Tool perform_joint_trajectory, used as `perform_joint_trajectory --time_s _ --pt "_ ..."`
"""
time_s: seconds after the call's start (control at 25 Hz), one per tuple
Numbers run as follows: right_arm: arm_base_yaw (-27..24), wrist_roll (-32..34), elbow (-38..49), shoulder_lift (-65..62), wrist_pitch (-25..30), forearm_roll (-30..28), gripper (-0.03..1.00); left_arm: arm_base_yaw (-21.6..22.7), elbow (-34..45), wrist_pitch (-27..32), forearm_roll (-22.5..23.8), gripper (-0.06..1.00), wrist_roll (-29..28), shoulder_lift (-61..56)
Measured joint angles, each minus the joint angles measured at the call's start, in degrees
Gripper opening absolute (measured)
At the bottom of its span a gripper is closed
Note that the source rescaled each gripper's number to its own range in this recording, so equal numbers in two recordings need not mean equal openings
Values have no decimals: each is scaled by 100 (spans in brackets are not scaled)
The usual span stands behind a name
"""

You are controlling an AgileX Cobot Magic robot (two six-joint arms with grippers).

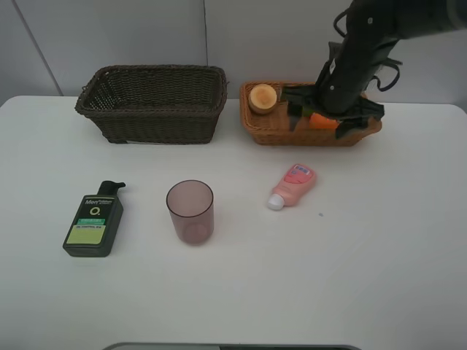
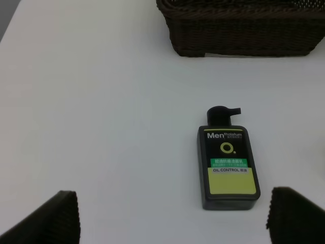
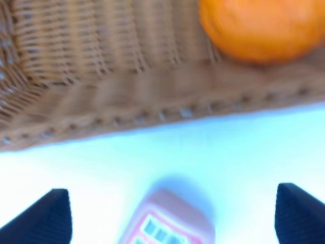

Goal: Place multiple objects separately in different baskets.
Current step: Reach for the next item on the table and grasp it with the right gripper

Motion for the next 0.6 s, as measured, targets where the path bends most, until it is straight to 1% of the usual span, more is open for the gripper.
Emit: perform_joint_trajectory --time_s 0.08,0.24,0.4,0.6 --pt "0 420 397 -122 -212 -11 71 0 0 0 0 96 0 0" --pt "65 1020 807 -148 -278 -17 71 0 0 0 0 96 0 0" --pt "268 1355 872 -148 -357 -20 71 0 0 0 0 96 0 0" --pt "334 1979 872 -28 -545 9 71 0 0 0 0 96 0 0"
